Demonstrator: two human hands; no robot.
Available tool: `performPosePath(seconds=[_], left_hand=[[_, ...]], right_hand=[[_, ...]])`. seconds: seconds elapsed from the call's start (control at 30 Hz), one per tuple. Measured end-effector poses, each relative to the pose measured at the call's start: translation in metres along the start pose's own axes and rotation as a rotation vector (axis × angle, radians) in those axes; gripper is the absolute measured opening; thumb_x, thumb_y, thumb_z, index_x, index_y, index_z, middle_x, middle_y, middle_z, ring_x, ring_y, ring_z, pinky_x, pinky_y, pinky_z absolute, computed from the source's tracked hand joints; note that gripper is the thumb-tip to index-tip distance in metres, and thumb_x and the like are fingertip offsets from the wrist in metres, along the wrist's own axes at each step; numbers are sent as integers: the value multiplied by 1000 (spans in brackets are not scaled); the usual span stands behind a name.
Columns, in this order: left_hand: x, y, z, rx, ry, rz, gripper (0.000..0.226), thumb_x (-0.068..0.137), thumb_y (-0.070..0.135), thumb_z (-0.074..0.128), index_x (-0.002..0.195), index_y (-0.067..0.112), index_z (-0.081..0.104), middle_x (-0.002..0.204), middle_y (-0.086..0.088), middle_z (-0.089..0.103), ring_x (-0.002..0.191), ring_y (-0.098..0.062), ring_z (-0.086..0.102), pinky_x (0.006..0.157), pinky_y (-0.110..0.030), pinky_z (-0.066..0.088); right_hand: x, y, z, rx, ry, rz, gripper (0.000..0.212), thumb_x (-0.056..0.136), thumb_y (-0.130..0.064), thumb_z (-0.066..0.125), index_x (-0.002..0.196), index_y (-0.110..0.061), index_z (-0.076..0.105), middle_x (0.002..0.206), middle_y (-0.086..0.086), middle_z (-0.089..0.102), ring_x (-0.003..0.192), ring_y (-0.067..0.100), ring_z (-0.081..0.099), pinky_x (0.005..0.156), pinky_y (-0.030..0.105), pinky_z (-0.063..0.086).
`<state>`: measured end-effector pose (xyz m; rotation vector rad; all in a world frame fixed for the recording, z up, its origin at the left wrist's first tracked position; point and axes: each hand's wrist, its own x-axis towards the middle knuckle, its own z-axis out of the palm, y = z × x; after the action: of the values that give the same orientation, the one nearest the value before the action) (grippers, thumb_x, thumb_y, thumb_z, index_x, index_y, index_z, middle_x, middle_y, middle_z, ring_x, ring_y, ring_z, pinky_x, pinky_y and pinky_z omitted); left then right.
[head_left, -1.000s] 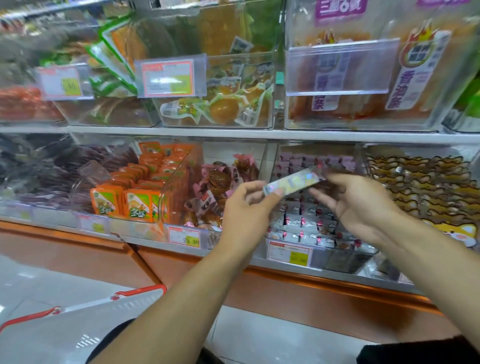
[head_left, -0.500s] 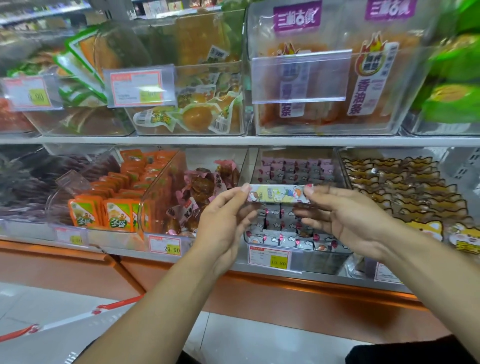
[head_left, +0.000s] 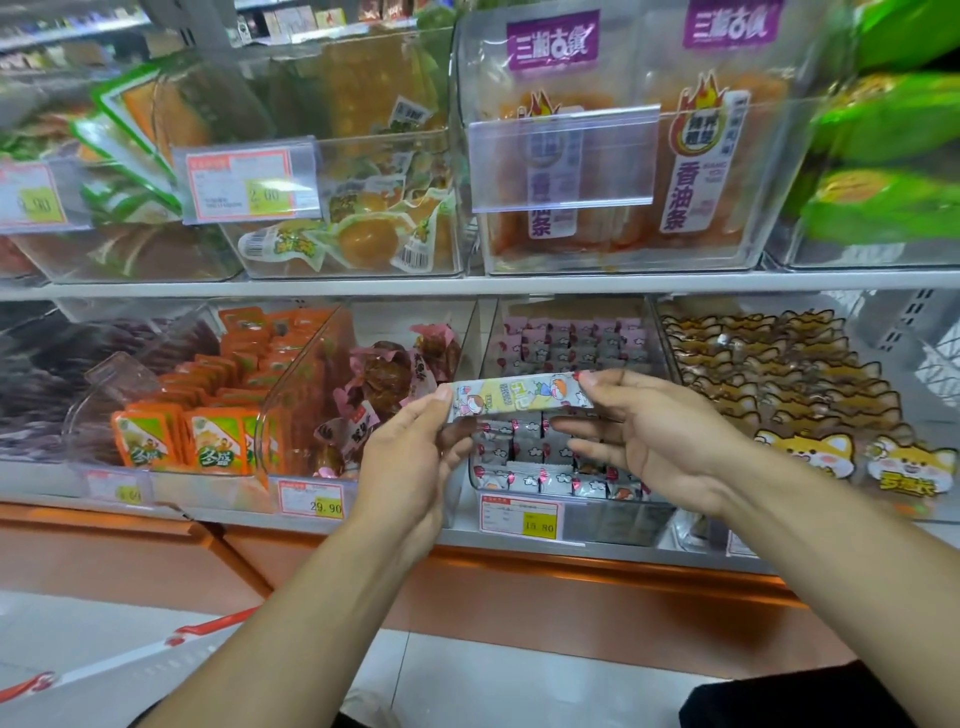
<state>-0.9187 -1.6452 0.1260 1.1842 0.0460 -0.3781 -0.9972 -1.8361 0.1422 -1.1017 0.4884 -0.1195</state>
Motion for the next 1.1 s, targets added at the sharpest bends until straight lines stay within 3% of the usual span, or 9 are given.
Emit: performPosePath(seconds=[0.17,0.3,0.53,0.63,0.7,0.83,1.0,1.1], left_hand=[[0,-3,0,-13,-30,7,18,102,18,56,108,7,69,99,-12,78,80,-12,75,65,-19,58],[0,-6,0,40,-54,32,16,101,20,58,101,9,69,93,-8,79,82,-14,74,68,-20,59],[-1,-8,1,54,-61,38,16,99,24,62,92,11,67,67,1,64,64,-9,63,70,-22,59],[-4,-4,2,24,-145,-37,33,96,38,63,107,7,65,92,-8,78,81,-18,76,71,-26,60],[-7,-2,2,57,-202,-104,48,89,46,67,115,6,66,102,-13,78,89,-24,76,69,-26,60],[-11,-3,3,57,-217,-164,48,78,30,76,114,0,65,95,-15,78,84,-23,76,67,-23,60],[-6,-4,2,71,-189,-12,53,66,16,81,114,4,62,102,-14,77,85,-22,73,76,-29,61],[-6,-5,1,111,-225,42,52,63,15,83,110,7,65,101,-10,78,89,-19,74,74,-25,61]], right_hand=[[1,1,2,31,-21,37,21,94,-16,69,112,-7,64,99,9,79,90,33,77,67,35,64],[0,2,-2,-69,-166,83,47,73,-26,82,116,-9,70,114,11,74,99,31,75,73,31,63],[1,3,-4,-123,-234,23,48,71,-7,79,118,-7,70,111,16,76,96,24,75,76,27,63],[0,2,-4,-199,-243,-73,44,67,-2,81,109,-13,75,108,15,77,92,22,75,71,22,60],[-2,2,-3,-250,-261,-104,39,68,-2,81,104,-18,78,106,12,77,90,18,75,71,20,58],[-4,3,-2,-339,-272,-141,44,70,-5,81,112,-19,76,103,9,78,86,13,74,71,18,57],[1,3,-4,-194,-268,-20,56,71,-13,82,124,-14,65,112,13,76,102,29,74,87,35,61],[1,1,-5,-146,-232,-21,50,75,-17,78,123,-9,65,110,15,76,96,27,75,81,33,63]])
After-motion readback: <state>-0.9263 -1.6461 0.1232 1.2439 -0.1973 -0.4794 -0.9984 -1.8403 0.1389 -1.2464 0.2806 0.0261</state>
